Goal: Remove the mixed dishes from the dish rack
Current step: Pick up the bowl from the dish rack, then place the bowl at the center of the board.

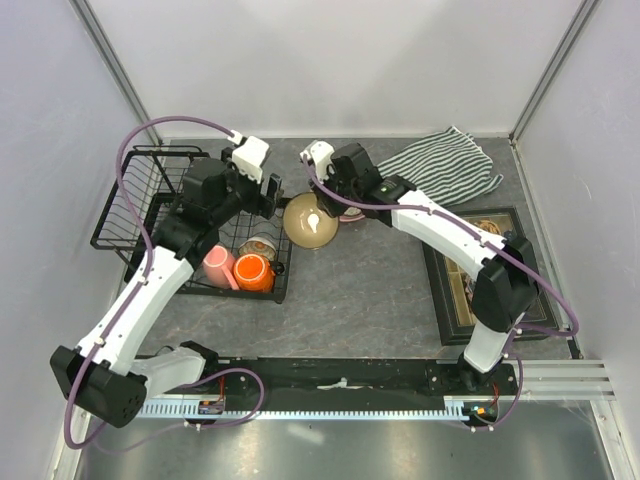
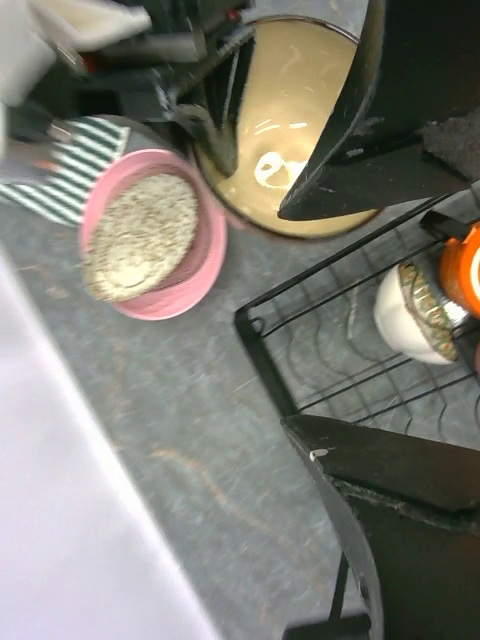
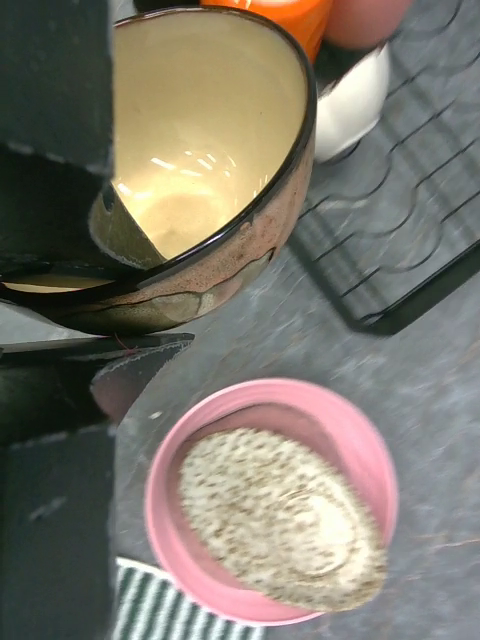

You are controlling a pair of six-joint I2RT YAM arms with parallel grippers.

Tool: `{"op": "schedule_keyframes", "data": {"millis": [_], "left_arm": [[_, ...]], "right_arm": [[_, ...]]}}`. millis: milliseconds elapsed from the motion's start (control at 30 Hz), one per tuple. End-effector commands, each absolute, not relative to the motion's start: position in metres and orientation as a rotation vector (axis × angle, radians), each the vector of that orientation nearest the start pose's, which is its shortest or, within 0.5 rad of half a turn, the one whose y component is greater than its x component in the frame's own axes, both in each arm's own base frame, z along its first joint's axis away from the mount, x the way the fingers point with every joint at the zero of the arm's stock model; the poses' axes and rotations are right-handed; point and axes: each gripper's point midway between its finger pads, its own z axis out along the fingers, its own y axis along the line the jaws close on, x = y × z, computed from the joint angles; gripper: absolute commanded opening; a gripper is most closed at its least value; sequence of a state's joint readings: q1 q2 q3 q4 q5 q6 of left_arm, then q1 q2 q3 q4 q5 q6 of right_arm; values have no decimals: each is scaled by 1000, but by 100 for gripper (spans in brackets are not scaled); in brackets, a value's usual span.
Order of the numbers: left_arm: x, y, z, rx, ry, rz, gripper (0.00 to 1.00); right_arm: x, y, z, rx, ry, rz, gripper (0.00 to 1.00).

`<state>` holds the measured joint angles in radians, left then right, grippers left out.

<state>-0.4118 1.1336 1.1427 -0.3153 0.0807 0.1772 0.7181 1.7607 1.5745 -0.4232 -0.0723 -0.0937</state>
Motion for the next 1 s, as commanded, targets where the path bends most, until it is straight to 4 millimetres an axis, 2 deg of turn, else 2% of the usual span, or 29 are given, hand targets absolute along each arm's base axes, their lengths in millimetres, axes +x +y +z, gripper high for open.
{"op": "schedule_keyframes", "data": {"millis": [0,133,200,300,367,400,633,800,967], "left_arm": [[345,-155,354,629,1630,-198,87],[335,-162,350,771,1612,-204,88],[330,-163,339,850,1621,-190,88],[320,-166,323,954,1624,-201,88],[316,-166,313,986,1633,-205,88],[313,-166,309,1007,1635,-207,88],[305,-169,287,1069,1667,-238,88],[302,-170,281,1087,1673,-251,88],[300,-171,276,1096,1679,-261,88]], "right_arm": [[393,318,238,-834,1968,434,0],[396,285,223,-841,2049,383,0],[391,272,212,-862,2099,382,0],[396,238,196,-839,2175,363,0],[398,223,187,-835,2210,353,0],[399,211,178,-842,2233,351,0],[388,185,128,-944,2351,367,0],[388,170,97,-999,2422,400,0],[385,172,77,-1047,2449,516,0]]}}
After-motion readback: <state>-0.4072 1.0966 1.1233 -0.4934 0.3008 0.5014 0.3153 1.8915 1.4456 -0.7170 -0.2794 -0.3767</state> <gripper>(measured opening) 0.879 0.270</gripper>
